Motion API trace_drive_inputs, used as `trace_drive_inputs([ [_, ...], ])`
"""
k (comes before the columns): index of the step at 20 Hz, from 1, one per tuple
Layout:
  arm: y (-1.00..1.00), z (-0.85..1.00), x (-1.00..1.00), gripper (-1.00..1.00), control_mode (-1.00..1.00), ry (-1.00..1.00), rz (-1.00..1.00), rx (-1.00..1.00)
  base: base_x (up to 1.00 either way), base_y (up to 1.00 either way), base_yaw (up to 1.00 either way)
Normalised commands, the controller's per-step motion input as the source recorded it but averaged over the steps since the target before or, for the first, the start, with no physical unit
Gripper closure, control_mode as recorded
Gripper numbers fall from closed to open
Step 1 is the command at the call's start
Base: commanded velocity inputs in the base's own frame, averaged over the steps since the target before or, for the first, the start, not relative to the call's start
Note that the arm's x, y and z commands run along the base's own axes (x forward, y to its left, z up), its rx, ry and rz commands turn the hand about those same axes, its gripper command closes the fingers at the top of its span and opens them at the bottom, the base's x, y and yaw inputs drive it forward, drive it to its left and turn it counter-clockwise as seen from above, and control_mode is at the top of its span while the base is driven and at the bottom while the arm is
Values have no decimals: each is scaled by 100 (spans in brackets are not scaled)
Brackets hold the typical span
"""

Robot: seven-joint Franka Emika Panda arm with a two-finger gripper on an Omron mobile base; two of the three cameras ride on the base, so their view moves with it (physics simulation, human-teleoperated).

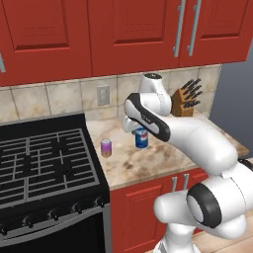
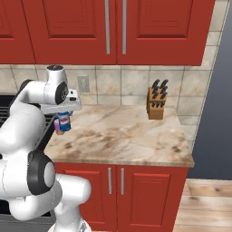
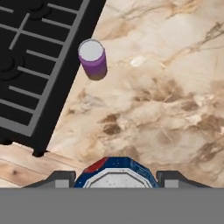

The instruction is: Four empty soda cans are scattered around the kitchen. Gather all the cans and cluster them next to the stove for recycling.

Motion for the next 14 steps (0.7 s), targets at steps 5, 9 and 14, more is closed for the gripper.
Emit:
trace_drive_inputs([
  [5,9,-38,5,100,-100,-12,2,1,0,0,0],
  [9,19,-29,23,100,-100,-14,0,0,0,0,0],
  [14,11,-22,50,100,-100,-5,1,0,0,0,0],
])
